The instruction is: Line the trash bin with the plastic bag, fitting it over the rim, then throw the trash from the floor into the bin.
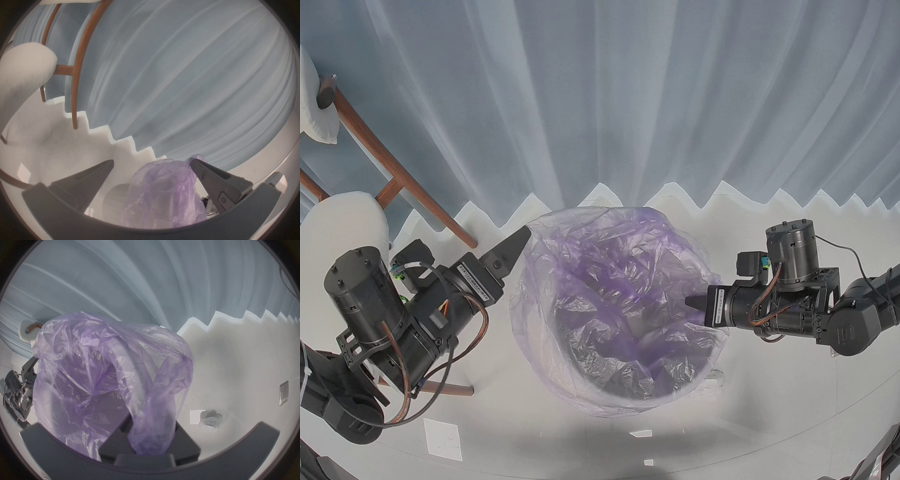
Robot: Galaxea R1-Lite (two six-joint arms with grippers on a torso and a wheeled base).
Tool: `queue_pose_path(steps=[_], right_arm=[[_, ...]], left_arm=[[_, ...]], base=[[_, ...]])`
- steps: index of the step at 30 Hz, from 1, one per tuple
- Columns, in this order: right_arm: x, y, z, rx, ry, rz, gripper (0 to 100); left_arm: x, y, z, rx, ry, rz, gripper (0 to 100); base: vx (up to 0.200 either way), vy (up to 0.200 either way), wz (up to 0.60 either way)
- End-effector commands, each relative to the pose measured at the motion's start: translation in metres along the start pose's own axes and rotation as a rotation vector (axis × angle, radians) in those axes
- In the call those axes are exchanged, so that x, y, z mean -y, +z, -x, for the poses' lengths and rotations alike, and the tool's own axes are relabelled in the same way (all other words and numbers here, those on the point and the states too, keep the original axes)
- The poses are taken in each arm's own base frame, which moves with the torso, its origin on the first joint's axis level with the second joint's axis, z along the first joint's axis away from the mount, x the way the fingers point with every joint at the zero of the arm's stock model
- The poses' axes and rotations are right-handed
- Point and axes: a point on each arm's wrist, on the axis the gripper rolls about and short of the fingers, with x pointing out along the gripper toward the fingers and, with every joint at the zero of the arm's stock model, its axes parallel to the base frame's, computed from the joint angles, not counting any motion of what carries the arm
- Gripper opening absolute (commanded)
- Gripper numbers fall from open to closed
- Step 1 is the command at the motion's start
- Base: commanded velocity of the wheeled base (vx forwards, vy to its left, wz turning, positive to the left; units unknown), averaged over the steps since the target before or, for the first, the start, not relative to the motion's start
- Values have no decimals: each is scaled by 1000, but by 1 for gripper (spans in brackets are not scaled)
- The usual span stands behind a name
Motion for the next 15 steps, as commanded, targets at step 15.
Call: queue_pose_path(steps=[15], right_arm=[[-5,5,12,59,34,-6,0]], left_arm=[[-60,-23,7,-101,213,33,100]], base=[[0,0,0]])
